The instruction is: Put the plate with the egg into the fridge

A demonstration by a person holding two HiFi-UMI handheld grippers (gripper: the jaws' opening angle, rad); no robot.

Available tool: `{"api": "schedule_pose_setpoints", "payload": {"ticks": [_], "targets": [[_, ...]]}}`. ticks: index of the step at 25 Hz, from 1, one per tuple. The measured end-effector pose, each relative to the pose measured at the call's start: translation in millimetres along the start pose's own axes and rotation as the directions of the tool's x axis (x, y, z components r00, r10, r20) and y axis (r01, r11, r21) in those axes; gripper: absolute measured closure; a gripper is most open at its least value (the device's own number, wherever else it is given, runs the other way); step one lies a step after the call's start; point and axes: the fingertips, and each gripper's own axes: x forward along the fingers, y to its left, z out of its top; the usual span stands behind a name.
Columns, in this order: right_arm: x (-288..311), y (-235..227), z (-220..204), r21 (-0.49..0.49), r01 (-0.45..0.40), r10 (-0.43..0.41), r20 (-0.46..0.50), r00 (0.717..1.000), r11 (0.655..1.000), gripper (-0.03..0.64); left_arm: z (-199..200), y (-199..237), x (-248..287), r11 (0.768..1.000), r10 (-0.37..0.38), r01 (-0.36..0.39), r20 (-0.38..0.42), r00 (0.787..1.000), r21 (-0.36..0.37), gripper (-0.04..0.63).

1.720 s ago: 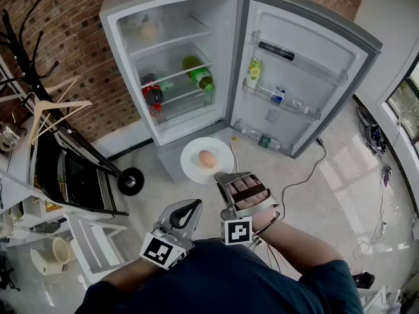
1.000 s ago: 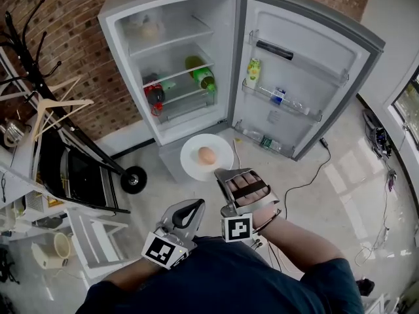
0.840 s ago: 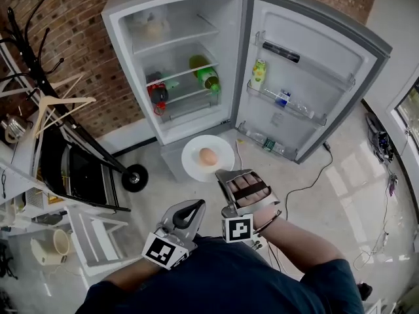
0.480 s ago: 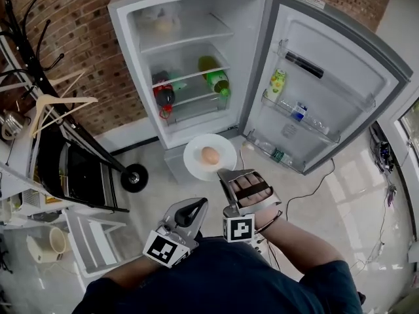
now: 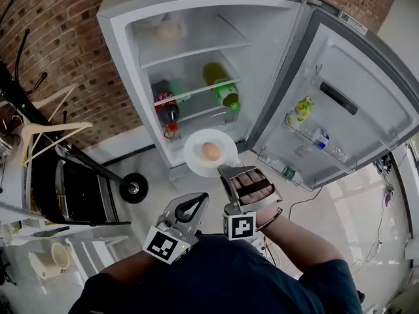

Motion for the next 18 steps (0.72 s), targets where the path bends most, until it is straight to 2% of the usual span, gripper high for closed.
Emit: {"api": "schedule_pose_setpoints", "payload": {"ticks": [9,18], "targets": [[81,-28,11,0.009,-0.016,0.017,-0.051,0.999,1.000,0.597,12,85,16,0.999,-0.048,0.048,0.004,0.999,-0.017,0.598],[131,-36,12,0.003,-0.029,0.030,-0.077,0.997,1.000,0.597,11,124,15,0.998,-0.047,0.047,0.006,0.999,-0.031,0.598]]}}
